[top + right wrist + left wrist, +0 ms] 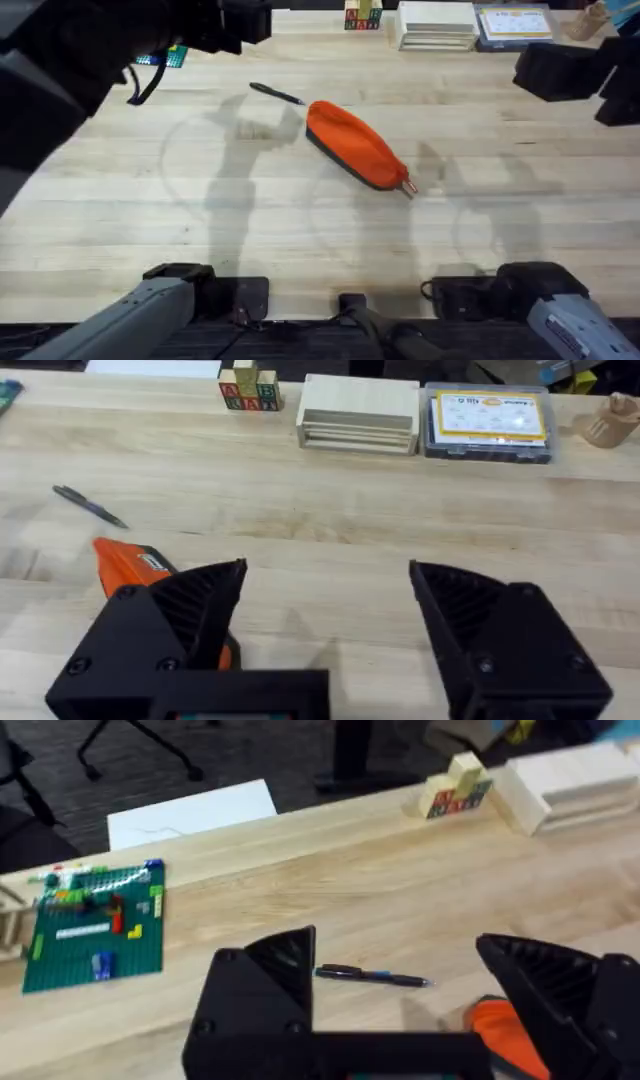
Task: Unzip the bag, pick up the pens from the table one at a time and place them inside, then zip the bag closed.
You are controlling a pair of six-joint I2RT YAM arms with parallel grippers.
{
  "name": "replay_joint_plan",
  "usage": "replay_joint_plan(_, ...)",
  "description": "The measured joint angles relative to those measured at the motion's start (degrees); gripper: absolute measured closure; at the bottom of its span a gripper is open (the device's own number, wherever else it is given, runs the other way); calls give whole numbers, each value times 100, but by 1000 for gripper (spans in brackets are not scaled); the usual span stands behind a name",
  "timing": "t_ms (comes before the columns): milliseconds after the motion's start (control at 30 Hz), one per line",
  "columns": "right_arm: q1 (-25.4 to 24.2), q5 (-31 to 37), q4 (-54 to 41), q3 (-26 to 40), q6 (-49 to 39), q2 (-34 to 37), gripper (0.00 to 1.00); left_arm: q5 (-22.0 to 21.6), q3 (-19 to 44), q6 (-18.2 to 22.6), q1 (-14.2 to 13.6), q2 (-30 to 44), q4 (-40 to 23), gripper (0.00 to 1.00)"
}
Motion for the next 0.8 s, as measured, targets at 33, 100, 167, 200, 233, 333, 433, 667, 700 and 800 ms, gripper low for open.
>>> replay_joint_plan(33,0,-17,-17,10,0,-2,4,3,39,115,-44,69,-11,7)
replay_joint_plan(100,0,-152,-55,18,-2,-2,5,22,105,747,-296,312,-98,7)
replay_joint_plan(167,0,-190,-55,20,0,-2,4,28,105,1139,-451,431,-129,7)
replay_joint_plan(200,0,-205,-55,20,-1,-2,4,36,105,1314,-519,480,-134,7)
replay_joint_plan(233,0,-214,-55,20,-2,-2,4,39,105,1504,-591,533,-140,7)
replay_joint_plan(333,0,-258,-60,20,0,-2,4,172,105,2541,-862,736,-144,9)
replay_joint_plan(433,0,-258,-60,20,0,-2,4,531,105,3244,-895,854,-151,9)
replay_joint_plan(667,0,-258,-62,20,0,-2,4,1551,107,4591,-893,1168,-153,9)
replay_joint_plan(700,0,-258,-61,20,-1,-2,4,1673,107,4732,-893,1224,-152,9)
replay_joint_plan(800,0,-258,-60,20,0,-2,4,2392,109,5272,-856,1948,-116,9)
